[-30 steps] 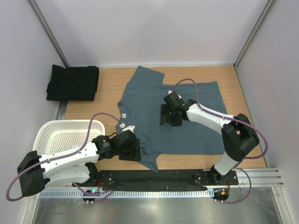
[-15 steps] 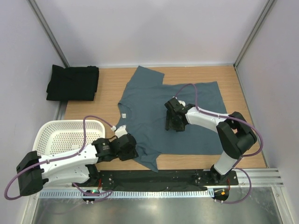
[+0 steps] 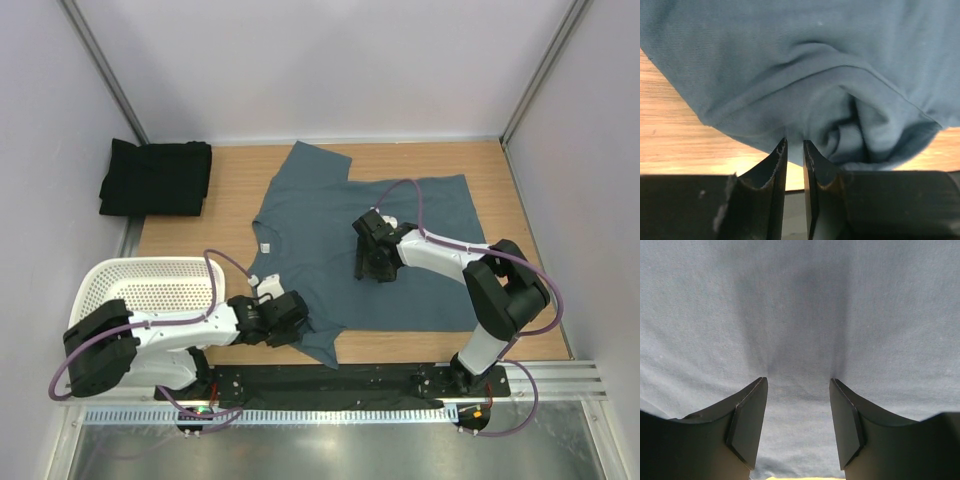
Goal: Fold and stack the t-shirts
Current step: Flatten the tshirt out
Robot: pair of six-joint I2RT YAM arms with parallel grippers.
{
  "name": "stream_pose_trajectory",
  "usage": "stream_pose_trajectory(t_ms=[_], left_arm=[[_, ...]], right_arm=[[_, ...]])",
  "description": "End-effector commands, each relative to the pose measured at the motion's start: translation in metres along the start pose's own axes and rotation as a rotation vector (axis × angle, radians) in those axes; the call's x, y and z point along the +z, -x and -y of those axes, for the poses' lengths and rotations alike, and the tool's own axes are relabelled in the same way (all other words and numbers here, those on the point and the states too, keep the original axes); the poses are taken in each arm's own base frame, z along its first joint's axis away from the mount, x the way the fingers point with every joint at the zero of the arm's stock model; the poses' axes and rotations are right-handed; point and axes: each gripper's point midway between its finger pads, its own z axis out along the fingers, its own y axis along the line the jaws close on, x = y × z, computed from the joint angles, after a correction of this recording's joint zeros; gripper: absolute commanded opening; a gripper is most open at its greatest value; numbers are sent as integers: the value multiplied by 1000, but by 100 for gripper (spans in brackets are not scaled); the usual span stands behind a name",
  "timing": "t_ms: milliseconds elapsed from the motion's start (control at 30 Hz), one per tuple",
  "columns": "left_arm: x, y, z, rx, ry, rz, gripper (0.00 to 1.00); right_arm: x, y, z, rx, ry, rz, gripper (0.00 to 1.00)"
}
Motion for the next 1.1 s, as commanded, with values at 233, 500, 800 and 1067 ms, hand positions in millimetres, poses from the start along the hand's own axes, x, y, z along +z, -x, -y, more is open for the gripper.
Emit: stream_pose_trajectory(t_ms=[233, 500, 800, 1067], left_arm=[[8, 1, -16, -35, 89, 24, 19], [0, -5, -40, -14, 230, -20, 19], [-35, -22, -84, 21, 377, -133, 17], [-48, -7, -94, -44, 377, -80, 17]], right_arm=[[-1, 7, 6, -4, -28, 41, 58], [0, 8, 8, -5, -40, 45, 58], [-1, 11, 15, -20, -80, 55, 58], [5, 7, 16, -21, -85, 33, 59]])
